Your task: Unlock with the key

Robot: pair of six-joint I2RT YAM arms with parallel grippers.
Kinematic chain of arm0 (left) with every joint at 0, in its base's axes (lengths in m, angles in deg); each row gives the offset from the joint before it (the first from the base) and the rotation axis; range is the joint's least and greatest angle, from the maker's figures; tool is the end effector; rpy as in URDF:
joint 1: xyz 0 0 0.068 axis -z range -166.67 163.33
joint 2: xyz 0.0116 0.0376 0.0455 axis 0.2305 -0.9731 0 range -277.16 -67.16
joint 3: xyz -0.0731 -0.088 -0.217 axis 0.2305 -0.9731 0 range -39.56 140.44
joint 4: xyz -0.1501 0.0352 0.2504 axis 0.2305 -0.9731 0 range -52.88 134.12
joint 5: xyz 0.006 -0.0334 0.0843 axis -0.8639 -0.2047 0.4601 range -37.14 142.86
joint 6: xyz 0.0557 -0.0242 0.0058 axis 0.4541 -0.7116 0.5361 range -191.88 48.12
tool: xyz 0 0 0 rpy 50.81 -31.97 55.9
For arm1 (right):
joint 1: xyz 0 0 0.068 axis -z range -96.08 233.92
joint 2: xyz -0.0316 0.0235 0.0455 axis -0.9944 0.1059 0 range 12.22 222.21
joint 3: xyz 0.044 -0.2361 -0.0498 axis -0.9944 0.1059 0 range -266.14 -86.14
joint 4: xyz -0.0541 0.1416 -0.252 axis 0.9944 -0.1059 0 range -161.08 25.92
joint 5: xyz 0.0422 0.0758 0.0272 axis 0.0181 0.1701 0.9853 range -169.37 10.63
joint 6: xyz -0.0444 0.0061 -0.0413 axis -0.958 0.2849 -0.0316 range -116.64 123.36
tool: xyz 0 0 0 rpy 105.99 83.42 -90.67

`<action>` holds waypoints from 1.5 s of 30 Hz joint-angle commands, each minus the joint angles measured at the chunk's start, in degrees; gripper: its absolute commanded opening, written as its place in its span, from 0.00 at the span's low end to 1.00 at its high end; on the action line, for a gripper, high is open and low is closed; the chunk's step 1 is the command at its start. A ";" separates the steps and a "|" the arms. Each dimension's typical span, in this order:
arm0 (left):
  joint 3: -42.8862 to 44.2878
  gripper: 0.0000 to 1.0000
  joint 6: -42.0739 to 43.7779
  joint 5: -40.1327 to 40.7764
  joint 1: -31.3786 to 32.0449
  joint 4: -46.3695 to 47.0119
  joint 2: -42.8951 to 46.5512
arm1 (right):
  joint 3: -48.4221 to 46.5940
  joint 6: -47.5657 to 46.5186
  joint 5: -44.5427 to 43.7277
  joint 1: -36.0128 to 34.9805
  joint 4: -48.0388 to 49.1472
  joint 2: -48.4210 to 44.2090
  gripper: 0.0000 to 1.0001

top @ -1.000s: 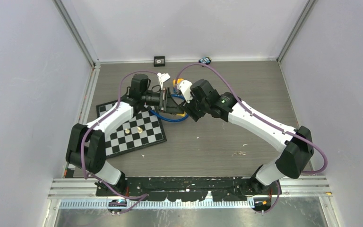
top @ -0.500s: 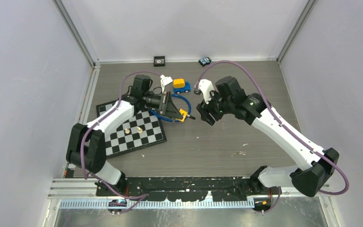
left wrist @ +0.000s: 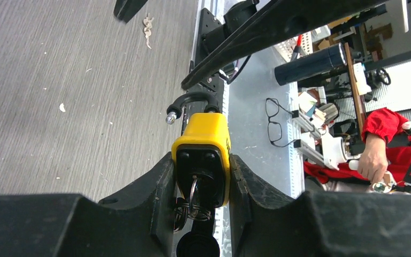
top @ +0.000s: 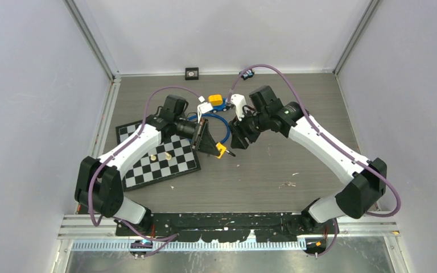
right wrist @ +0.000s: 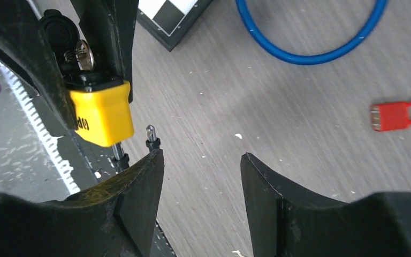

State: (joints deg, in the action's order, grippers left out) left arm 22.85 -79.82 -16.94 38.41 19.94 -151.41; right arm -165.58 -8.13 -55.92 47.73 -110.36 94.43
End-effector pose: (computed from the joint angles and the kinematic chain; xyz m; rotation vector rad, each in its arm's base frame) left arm 0.2902 -0.1830 0.2350 0.9377 2.0760 -1.7182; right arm 0.2687 0.2191 0.3057 -1.1603 2.1577 0.6902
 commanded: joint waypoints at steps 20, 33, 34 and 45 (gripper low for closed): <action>1.78 0.00 7.07 -0.49 0.93 -1.83 2.59 | 4.52 5.03 14.96 0.04 6.12 6.95 0.58; -0.73 0.00 5.13 2.47 0.93 2.22 3.15 | 3.08 3.51 12.42 -0.01 4.45 8.99 0.37; -0.92 0.00 4.99 2.93 0.98 2.54 3.06 | 2.83 3.04 11.12 0.01 3.93 8.92 0.34; -1.50 0.00 1.49 5.96 0.93 4.85 -0.87 | 0.24 -0.60 -9.06 0.06 1.70 5.59 0.02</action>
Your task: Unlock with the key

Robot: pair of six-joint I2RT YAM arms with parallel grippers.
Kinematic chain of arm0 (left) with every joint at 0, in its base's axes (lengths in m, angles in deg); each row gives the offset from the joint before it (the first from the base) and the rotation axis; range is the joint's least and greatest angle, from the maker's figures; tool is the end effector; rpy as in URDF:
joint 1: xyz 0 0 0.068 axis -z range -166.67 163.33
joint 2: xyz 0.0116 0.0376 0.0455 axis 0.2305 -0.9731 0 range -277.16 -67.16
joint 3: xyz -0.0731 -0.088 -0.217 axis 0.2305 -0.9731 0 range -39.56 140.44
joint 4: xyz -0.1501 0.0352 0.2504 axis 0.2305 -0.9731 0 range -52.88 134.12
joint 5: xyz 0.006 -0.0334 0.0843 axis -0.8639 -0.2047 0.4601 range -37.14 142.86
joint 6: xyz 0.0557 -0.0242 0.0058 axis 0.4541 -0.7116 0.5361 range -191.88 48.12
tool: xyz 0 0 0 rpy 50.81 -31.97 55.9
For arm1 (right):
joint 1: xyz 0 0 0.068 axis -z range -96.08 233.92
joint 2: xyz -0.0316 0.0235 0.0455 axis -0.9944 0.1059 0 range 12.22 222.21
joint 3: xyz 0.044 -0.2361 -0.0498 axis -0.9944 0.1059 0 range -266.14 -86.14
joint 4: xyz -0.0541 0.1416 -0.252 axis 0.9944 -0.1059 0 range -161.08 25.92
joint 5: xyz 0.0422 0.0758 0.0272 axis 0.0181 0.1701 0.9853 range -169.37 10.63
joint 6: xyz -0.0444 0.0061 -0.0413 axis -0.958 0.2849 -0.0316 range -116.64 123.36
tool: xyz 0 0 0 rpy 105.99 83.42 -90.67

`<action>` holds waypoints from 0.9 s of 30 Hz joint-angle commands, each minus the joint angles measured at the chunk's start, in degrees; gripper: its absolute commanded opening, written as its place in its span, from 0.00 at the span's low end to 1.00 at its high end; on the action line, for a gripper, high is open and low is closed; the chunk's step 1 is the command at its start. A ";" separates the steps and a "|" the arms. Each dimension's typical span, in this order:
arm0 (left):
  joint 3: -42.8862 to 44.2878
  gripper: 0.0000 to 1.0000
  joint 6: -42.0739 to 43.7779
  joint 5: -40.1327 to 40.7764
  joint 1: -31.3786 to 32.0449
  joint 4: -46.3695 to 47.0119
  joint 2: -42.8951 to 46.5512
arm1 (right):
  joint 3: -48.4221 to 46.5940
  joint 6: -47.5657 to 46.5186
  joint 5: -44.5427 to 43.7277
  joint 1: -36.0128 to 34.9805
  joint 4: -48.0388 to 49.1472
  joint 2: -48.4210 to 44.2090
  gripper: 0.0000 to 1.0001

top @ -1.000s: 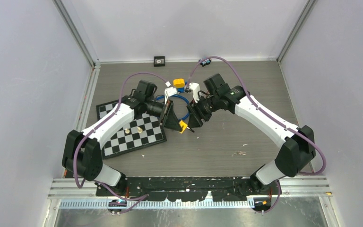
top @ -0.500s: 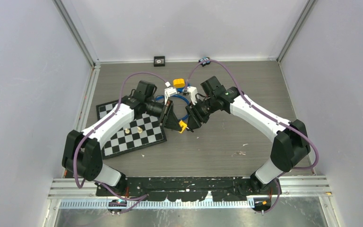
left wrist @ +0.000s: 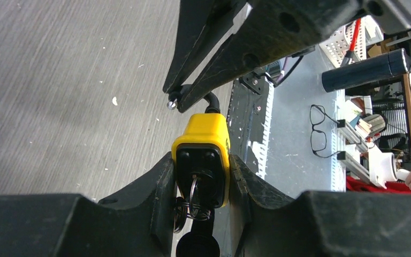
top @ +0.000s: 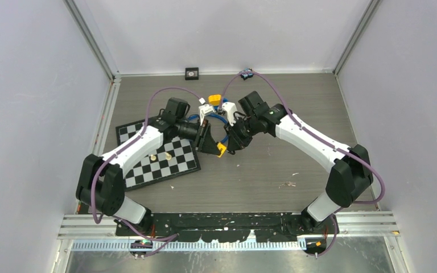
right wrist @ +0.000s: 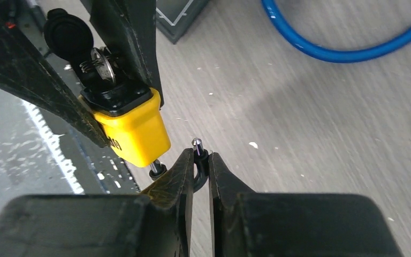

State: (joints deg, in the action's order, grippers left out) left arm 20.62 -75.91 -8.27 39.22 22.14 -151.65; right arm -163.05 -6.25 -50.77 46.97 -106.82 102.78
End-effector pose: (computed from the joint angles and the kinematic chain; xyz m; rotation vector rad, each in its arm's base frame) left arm 0.2912 -0.1857 0.2181 0.9495 2.1068 -1.5159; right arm 0.2836 0.2406 0.2463 -1.1977 2.2833 0.8201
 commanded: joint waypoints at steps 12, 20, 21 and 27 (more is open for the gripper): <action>7.83 0.00 -9.48 2.55 0.26 1.77 -14.75 | 3.81 -3.28 -35.33 0.77 4.37 -5.93 0.01; 18.19 0.05 -9.74 3.69 1.90 -3.83 -28.72 | 9.50 -4.37 -42.69 0.89 9.29 -5.59 0.01; 19.65 0.06 -9.38 3.75 2.11 -4.23 -30.52 | 10.62 -4.63 -43.28 1.02 10.13 -5.62 0.01; 28.20 0.18 -9.55 4.98 3.67 -4.21 -40.35 | 15.75 -5.78 -43.74 4.25 13.73 -5.04 0.01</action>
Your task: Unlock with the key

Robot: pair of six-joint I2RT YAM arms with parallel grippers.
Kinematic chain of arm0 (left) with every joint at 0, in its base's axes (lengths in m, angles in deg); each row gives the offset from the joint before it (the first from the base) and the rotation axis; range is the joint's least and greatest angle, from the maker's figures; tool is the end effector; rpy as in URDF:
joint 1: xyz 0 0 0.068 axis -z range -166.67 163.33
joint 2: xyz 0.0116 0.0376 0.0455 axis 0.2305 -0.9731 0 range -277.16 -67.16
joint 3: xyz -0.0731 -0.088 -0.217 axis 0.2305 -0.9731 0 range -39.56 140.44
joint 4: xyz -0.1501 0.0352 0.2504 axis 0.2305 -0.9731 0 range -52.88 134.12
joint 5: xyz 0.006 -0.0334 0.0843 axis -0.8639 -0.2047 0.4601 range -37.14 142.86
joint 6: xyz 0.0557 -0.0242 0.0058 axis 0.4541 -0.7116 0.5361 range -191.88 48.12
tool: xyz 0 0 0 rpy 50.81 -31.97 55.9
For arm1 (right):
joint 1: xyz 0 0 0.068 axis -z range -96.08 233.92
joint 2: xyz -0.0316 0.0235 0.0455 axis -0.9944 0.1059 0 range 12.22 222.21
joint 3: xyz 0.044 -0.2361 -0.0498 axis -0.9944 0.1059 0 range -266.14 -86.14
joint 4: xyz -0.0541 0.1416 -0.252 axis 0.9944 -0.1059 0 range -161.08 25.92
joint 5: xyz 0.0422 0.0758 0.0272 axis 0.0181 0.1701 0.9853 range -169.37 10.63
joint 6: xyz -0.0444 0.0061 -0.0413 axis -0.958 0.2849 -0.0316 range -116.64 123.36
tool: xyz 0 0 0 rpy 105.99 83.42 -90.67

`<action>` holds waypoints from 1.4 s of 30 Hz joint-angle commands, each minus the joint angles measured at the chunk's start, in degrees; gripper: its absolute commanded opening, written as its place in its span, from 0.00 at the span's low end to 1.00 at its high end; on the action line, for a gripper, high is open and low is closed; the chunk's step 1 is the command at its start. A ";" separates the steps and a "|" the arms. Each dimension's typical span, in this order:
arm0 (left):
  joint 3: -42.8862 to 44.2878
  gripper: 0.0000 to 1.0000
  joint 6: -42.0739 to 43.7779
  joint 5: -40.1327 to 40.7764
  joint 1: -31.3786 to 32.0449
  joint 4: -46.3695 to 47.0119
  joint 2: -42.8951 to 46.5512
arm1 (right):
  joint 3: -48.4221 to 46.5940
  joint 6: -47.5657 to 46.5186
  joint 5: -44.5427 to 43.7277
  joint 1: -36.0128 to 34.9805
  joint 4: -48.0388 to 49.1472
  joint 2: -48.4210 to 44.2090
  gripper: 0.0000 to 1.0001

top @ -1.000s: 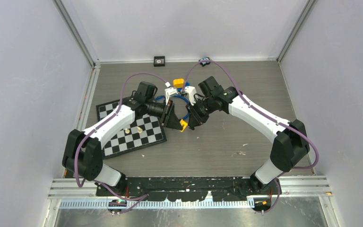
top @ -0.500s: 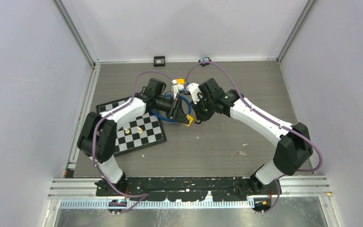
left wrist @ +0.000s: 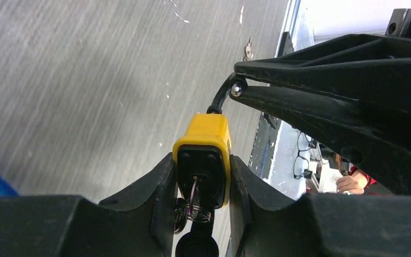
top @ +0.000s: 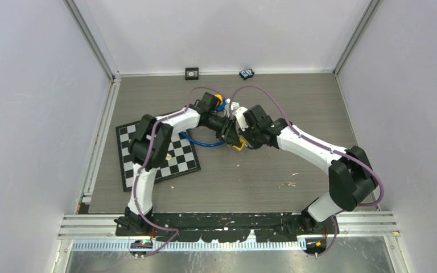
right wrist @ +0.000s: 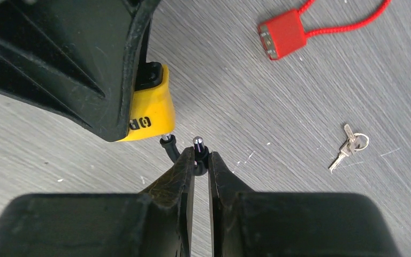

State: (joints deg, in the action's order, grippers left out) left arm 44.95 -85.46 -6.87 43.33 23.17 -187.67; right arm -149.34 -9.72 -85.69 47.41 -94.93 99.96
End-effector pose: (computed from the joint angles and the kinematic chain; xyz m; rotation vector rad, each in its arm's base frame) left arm 0.3733 -0.2610 0.1194 0.7878 2.4415 -1.6270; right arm 0.2905 0.2088 0.1890 -1.0209 2.3139 0.0232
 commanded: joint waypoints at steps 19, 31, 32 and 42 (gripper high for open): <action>13.66 0.42 -1.56 8.86 3.66 -4.75 -15.08 | 8.97 -4.76 -2.07 10.96 9.69 3.57 0.01; 15.57 0.62 2.32 14.75 3.34 -10.18 -12.91 | 9.59 -5.11 0.55 12.21 9.10 3.10 0.01; 15.55 0.62 2.67 15.49 3.25 -10.57 -12.60 | 9.54 -5.17 0.66 12.27 9.13 3.17 0.01; 11.85 0.81 5.70 20.23 -0.25 -12.37 -2.73 | 8.48 -6.32 2.97 13.86 8.80 5.93 0.01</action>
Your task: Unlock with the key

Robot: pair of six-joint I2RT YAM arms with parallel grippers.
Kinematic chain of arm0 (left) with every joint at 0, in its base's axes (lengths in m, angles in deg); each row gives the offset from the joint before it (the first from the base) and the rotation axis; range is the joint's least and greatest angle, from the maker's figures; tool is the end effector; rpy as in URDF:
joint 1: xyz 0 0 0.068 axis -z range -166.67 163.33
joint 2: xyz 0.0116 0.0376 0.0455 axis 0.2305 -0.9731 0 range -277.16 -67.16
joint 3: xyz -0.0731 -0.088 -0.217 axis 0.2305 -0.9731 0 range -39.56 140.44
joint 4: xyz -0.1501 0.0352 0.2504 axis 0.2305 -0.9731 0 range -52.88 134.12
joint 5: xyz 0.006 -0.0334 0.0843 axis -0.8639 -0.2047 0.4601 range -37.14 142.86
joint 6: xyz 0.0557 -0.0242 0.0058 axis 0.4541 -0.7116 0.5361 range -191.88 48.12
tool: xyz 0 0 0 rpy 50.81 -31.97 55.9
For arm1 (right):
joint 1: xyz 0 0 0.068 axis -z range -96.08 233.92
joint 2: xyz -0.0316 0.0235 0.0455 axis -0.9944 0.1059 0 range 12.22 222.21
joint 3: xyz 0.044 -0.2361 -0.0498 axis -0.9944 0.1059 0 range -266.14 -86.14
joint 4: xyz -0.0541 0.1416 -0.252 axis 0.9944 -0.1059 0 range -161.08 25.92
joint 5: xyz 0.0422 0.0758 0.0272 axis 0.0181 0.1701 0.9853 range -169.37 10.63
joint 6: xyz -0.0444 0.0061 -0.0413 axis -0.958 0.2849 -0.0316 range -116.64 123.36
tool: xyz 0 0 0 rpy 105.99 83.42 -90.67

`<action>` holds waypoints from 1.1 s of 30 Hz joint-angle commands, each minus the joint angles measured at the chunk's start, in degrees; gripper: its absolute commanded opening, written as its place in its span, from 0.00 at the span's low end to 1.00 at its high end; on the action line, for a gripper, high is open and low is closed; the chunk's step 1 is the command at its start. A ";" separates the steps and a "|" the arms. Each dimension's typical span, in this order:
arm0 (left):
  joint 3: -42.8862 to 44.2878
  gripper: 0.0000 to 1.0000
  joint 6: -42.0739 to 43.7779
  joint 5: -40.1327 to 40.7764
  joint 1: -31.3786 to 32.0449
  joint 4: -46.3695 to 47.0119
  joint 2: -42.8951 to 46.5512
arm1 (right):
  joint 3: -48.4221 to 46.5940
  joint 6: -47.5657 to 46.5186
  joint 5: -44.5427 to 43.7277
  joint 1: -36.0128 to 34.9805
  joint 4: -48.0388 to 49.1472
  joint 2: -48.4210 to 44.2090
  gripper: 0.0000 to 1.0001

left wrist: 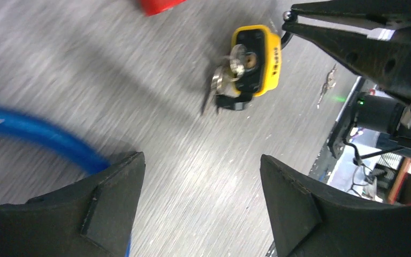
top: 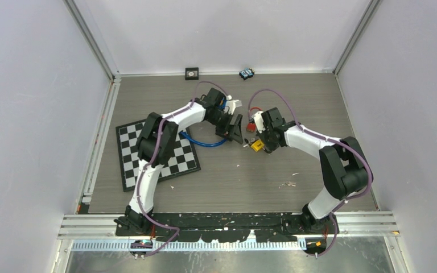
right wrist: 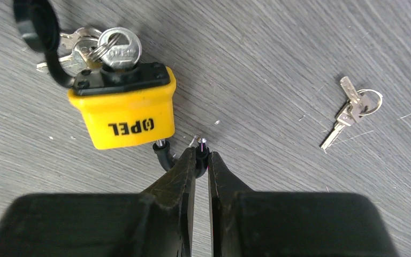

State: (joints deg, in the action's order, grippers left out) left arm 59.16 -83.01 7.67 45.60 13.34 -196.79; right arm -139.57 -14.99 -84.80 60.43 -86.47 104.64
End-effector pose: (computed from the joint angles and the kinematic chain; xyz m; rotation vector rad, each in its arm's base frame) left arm 0.3980 -0.2895 0.1094 0.7712 2.5928 -1.2912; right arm 0.3156 0.1325 0.1147 -0.9118 2.4747 -0.0948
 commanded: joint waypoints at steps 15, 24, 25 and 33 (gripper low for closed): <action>-5.75 0.92 10.19 4.83 -5.73 -9.57 21.72 | -8.90 -1.10 4.58 4.02 -4.06 5.13 0.31; -6.56 0.99 13.99 8.92 -10.99 -14.20 29.90 | -12.96 0.40 6.81 5.82 -8.63 -1.59 0.62; -6.68 1.00 14.25 10.03 -11.80 -14.71 30.82 | -13.38 0.60 6.94 5.82 -8.79 -2.33 0.63; -10.82 1.00 24.98 23.67 -14.60 -16.80 41.95 | -21.28 0.81 12.85 5.73 -11.10 1.26 0.71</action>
State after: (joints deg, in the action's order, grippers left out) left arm 50.74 -65.11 23.82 30.71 -1.83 -162.30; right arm -155.22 -14.68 -76.71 66.16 -96.33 103.78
